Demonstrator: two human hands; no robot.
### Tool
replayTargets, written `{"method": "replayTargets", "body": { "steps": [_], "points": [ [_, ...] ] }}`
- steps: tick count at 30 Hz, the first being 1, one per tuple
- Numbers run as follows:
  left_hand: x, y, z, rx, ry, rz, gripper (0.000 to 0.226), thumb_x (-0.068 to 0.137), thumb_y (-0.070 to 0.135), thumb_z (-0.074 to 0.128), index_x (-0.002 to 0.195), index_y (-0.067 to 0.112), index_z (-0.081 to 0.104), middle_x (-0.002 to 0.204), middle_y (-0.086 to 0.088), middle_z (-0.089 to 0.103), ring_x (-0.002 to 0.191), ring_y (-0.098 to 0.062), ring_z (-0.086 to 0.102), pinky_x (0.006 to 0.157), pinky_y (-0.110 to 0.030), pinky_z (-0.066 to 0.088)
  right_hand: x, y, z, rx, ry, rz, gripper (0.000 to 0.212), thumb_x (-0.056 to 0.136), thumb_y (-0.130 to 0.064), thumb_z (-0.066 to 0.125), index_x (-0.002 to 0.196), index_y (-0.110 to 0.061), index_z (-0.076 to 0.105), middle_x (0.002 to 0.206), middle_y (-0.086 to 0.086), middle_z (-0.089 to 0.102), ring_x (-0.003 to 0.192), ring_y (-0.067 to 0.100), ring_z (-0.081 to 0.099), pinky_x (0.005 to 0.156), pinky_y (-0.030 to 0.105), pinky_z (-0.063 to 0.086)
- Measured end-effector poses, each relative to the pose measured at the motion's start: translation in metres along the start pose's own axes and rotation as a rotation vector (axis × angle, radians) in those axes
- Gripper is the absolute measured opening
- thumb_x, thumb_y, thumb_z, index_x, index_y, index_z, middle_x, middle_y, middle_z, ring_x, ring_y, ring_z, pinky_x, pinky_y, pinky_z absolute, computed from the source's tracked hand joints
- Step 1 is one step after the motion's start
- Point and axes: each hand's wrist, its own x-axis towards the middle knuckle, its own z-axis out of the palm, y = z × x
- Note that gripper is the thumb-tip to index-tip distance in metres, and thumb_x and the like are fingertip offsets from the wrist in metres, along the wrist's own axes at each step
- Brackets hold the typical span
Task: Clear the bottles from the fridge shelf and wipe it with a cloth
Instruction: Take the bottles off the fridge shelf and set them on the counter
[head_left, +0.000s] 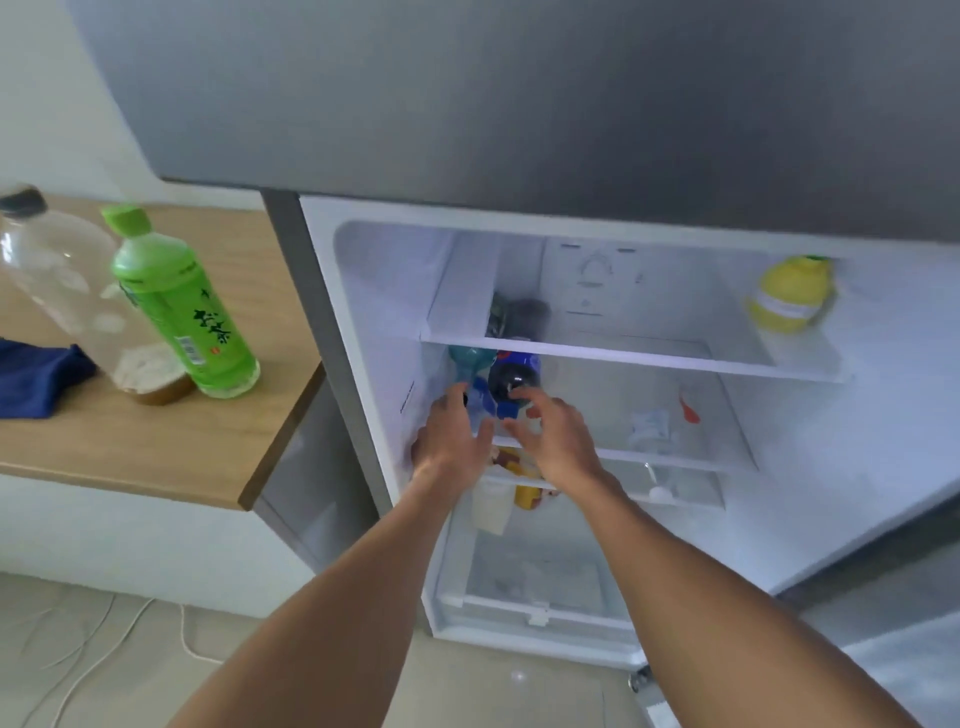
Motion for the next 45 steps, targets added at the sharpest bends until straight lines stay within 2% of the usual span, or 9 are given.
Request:
{"method": "replayTargets", "body": {
  "steps": [5,8,14,22,26,32,38,42,45],
  "points": [
    [0.031,-0.009,0.031,0.151,0.094,0.032,0.050,0.106,0.029,0.054,0.152,0.020,0.038,0.132,-0.013,0.061,0.115,-0.035,0.063,0.083,-0.042,0.053,0.020,0.021,0.031,-0.098,0.014,-0.136,0.035,0.091,-0.038,0.070,0.124,-0.032,0.062,0.102,0.007,0.074,0.091,0.031,0.064,0.078,0.040,0.052],
    [0.037,-0.006,0.033,0.017,0.146,-0.045,0.037,0.105,0.029,0.056,0.142,0.024,0.050,0.113,-0.013,0.070,0.106,-0.034,0.067,0.082,-0.040,0.052,0.017,0.021,0.026,-0.095,0.100,-0.094,0.025,0.090,-0.045,0.069,0.110,-0.030,0.066,0.090,0.005,0.071,0.078,0.027,0.063,0.072,0.038,0.053],
    [-0.005,0.003,0.013,-0.189,0.193,-0.079,0.038,0.097,0.032,0.069,0.132,0.024,0.055,0.119,0.001,0.068,0.106,-0.023,0.067,0.084,-0.031,0.051,-0.026,0.010,-0.007,-0.031,0.175,0.085,0.035,0.087,-0.028,0.074,0.114,-0.021,0.053,0.097,0.006,0.060,0.079,0.025,0.062,0.066,0.042,0.056],
    [-0.080,0.020,-0.050,-0.153,0.160,0.198,0.034,0.094,0.024,0.071,0.127,0.021,0.061,0.115,-0.004,0.062,0.062,-0.017,0.068,0.077,-0.040,0.058,-0.080,-0.061,-0.065,-0.175,0.310,0.055,0.032,0.079,-0.020,0.079,0.102,-0.010,0.060,0.091,0.011,0.062,0.067,0.033,0.060,0.053,0.034,0.045],
    [-0.113,0.029,-0.098,-0.064,0.128,0.397,0.034,0.100,0.030,0.067,0.130,0.016,0.056,0.118,-0.005,0.061,0.085,-0.023,0.069,0.074,-0.031,0.054,-0.099,-0.120,-0.099,-0.237,0.377,0.000,0.027,0.084,-0.025,0.075,0.098,-0.010,0.057,0.088,0.010,0.064,0.068,0.035,0.060,0.055,0.033,0.039],
    [-0.165,0.023,-0.205,0.112,0.079,0.401,0.037,0.101,0.044,0.059,0.128,0.020,0.055,0.124,-0.006,0.063,0.102,-0.034,0.067,0.087,-0.048,0.055,-0.148,-0.210,-0.132,-0.450,0.218,0.017,0.030,0.090,-0.041,0.066,0.100,-0.014,0.057,0.100,0.010,0.069,0.087,0.035,0.067,0.063,0.033,0.036],
    [-0.207,-0.012,-0.309,0.358,-0.077,0.510,0.036,0.098,0.045,0.064,0.121,0.018,0.062,0.115,-0.008,0.071,0.097,-0.028,0.069,0.076,-0.037,0.052,-0.190,-0.295,-0.146,-0.430,-0.091,0.146,0.036,0.090,-0.054,0.059,0.102,-0.020,0.059,0.110,0.008,0.069,0.094,0.031,0.063,0.067,0.034,0.041],
    [-0.219,-0.044,-0.385,0.365,-0.005,0.486,0.034,0.099,0.044,0.066,0.118,0.016,0.065,0.113,-0.007,0.073,0.089,-0.019,0.063,0.075,-0.032,0.049,-0.197,-0.374,-0.149,-0.364,-0.093,0.002,0.030,0.089,-0.053,0.061,0.096,-0.024,0.056,0.100,0.001,0.064,0.086,0.024,0.058,0.060,0.033,0.036],
    [-0.214,-0.057,-0.445,0.345,0.087,0.487,0.034,0.096,0.046,0.068,0.114,0.016,0.066,0.112,-0.005,0.074,0.092,-0.022,0.067,0.076,-0.035,0.052,-0.183,-0.423,-0.141,-0.328,-0.050,-0.074,0.028,0.086,-0.053,0.059,0.095,-0.026,0.056,0.102,0.002,0.064,0.094,0.029,0.060,0.071,0.038,0.046]
  ]
}}
